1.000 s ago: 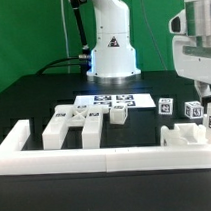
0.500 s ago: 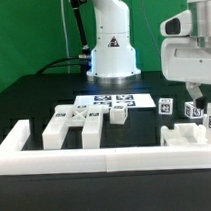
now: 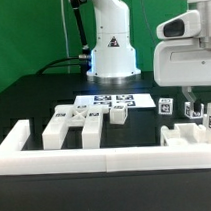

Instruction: Assemble chair

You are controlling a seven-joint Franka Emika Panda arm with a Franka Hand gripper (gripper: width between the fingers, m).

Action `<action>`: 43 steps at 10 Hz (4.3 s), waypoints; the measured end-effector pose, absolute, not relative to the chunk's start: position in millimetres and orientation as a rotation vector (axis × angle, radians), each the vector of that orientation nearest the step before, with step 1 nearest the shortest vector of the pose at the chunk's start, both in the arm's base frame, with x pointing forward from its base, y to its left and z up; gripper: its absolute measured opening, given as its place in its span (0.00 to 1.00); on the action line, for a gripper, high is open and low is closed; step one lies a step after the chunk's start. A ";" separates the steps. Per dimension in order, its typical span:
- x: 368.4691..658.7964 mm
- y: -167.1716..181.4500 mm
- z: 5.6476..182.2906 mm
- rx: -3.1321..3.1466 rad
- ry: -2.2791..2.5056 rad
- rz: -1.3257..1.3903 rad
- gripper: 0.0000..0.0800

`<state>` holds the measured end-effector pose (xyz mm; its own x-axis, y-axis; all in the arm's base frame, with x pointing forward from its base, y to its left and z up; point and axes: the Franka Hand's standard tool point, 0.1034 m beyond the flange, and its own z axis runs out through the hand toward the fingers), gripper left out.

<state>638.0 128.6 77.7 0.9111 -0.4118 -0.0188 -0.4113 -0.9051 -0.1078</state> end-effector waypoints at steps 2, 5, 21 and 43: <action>638.4 128.4 78.1 -3.007 0.404 -0.021 0.81; 638.2 127.3 77.7 -3.044 0.089 -0.038 0.81; 639.7 122.9 77.9 -2.574 1.584 0.033 0.36; 639.2 123.7 77.7 -3.070 -0.321 -0.061 0.36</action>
Offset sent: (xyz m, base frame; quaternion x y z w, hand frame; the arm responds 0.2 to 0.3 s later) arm -0.0011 0.0023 0.0007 0.0000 -0.0050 -0.1929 0.9812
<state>639.2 123.7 77.7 0.9776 0.2056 0.0445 0.2077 -0.9769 -0.0495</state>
